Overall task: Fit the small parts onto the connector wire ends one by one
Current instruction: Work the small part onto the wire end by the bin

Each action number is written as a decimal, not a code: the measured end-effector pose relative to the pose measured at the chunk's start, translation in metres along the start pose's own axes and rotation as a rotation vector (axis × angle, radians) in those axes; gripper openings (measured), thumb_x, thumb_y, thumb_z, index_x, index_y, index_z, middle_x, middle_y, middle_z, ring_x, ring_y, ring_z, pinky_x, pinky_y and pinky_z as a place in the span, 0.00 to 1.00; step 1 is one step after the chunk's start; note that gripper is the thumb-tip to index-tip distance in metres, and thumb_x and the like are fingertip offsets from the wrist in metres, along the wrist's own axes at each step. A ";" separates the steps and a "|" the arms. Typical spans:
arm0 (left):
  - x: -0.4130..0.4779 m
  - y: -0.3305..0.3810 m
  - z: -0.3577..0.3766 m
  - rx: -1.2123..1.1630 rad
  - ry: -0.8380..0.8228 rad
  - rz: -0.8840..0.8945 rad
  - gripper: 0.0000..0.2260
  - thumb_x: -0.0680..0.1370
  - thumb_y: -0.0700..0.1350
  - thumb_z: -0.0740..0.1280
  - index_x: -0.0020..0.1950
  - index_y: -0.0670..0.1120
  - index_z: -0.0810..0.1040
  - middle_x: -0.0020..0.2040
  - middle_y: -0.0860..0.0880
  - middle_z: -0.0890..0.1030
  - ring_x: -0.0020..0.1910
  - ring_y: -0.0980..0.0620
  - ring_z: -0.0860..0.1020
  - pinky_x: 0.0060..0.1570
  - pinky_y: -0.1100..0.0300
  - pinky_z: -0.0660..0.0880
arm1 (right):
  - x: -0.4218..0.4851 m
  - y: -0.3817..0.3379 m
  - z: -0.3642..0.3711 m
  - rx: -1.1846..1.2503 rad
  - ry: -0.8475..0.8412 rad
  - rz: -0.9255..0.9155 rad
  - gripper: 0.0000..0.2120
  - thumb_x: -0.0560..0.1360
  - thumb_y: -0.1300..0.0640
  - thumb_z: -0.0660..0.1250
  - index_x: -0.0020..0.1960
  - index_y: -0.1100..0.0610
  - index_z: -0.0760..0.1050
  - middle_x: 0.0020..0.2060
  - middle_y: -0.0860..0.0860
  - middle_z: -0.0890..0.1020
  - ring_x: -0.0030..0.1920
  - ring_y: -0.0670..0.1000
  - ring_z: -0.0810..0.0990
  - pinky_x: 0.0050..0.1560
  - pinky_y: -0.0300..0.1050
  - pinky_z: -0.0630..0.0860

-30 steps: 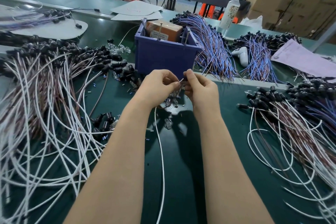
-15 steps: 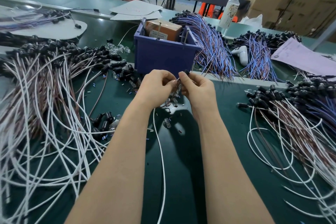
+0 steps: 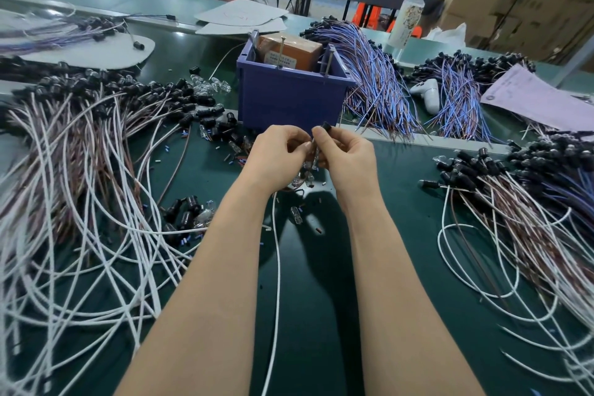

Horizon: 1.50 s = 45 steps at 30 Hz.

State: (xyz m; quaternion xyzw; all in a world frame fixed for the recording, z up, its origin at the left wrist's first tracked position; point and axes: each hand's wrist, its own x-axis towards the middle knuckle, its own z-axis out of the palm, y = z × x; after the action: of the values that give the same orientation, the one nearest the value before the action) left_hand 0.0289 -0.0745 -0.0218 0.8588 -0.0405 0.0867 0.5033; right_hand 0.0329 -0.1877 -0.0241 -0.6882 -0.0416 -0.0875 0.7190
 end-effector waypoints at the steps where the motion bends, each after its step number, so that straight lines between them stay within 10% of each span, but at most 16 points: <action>1: 0.000 0.000 0.000 0.001 -0.001 0.000 0.09 0.79 0.41 0.65 0.56 0.42 0.81 0.49 0.47 0.84 0.51 0.50 0.81 0.57 0.53 0.76 | 0.000 0.000 0.000 0.001 0.001 -0.002 0.07 0.76 0.62 0.67 0.40 0.57 0.78 0.28 0.47 0.78 0.28 0.41 0.74 0.32 0.34 0.74; 17: 0.000 0.004 0.006 -0.078 -0.100 -0.056 0.07 0.80 0.43 0.62 0.53 0.41 0.78 0.48 0.44 0.84 0.50 0.46 0.81 0.57 0.49 0.76 | 0.004 0.011 -0.006 0.164 0.063 0.082 0.07 0.77 0.61 0.67 0.40 0.60 0.78 0.24 0.44 0.77 0.25 0.41 0.72 0.29 0.34 0.71; 22: 0.000 0.004 0.006 -0.113 -0.092 -0.024 0.09 0.80 0.41 0.63 0.51 0.39 0.81 0.37 0.50 0.81 0.35 0.55 0.78 0.44 0.61 0.77 | 0.005 0.011 -0.008 0.214 0.076 0.092 0.07 0.76 0.60 0.67 0.40 0.60 0.79 0.26 0.46 0.77 0.25 0.41 0.70 0.29 0.32 0.68; 45: 0.002 0.006 0.008 -0.069 0.036 -0.009 0.06 0.79 0.42 0.64 0.46 0.47 0.80 0.38 0.50 0.82 0.42 0.51 0.79 0.50 0.59 0.76 | -0.001 0.014 0.004 0.370 0.083 0.116 0.07 0.78 0.62 0.65 0.42 0.61 0.78 0.26 0.46 0.77 0.25 0.40 0.71 0.29 0.32 0.70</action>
State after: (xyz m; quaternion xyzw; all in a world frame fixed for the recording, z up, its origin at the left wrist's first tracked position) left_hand 0.0304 -0.0844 -0.0200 0.8394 -0.0303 0.0983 0.5336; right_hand 0.0352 -0.1835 -0.0380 -0.5415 0.0123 -0.0651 0.8381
